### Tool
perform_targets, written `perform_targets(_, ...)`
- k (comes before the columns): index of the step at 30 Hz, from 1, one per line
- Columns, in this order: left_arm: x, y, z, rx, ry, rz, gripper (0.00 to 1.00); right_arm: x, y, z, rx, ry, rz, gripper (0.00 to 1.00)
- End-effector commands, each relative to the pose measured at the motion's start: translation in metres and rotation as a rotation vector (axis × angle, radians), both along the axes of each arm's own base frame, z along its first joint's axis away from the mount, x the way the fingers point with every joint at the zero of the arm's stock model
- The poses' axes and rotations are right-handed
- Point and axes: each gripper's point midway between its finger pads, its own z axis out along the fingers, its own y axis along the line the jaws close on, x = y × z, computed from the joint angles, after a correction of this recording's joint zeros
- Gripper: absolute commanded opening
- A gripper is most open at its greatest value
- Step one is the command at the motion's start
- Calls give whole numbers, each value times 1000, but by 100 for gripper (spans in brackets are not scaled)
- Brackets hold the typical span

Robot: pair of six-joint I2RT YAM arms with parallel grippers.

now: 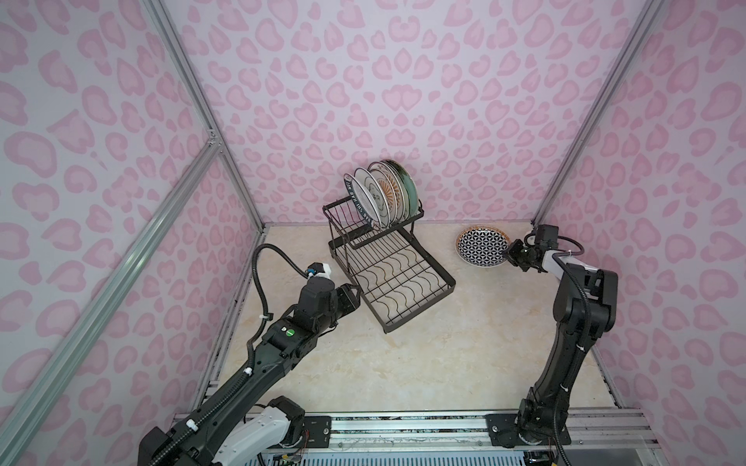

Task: Load plates into a dish rack
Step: Pick up the plate from the top-right of the table.

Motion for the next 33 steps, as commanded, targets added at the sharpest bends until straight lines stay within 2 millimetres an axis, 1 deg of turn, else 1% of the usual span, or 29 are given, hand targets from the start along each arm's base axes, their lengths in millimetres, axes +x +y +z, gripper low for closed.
perform_targets(1, -4, 20, 7, 57, -10, 35, 48, 5, 5, 42, -10, -126, 10, 0)
perform_targets(3, -6, 28, 12, 67, -20, 49, 49, 0, 11, 67, -27, -165, 20, 0)
perform_targets(5, -7, 31, 18, 66, -34, 53, 50, -7, 19, 90, -46, -197, 32, 0)
perform_targets(10, -5, 28, 28, 72, -42, 33, 51, -28, 47, 146, -58, -277, 76, 0)
perform_targets(12, 0, 21, 36, 63, -53, 7, 52, -36, 61, 170, -45, -310, 100, 0)
perform_targets(14, 5, 12, 45, 55, -59, -31, 52, -45, 74, 189, -29, -325, 123, 0)
perform_targets(19, 21, -4, 66, 28, -92, -85, 53, -65, 98, 236, -18, -381, 170, 0)
perform_targets(22, 31, -22, 81, 0, -105, -154, 53, -80, 114, 263, -30, -408, 207, 0)
perform_targets(23, 34, -27, 86, -8, -109, -175, 53, -84, 119, 279, -36, -432, 220, 0)
perform_targets(24, 37, -30, 90, -6, -116, -183, 53, -89, 125, 288, -41, -444, 230, 0)
perform_targets(26, 43, -27, 97, 8, -126, -173, 53, -98, 137, 305, -53, -475, 255, 0)
perform_targets(29, 52, -27, 111, -24, -153, -186, 54, -109, 159, 330, -75, -520, 297, 0)
perform_targets(33, 60, -46, 132, -100, -194, -264, 54, -121, 195, 356, -94, -557, 371, 0)
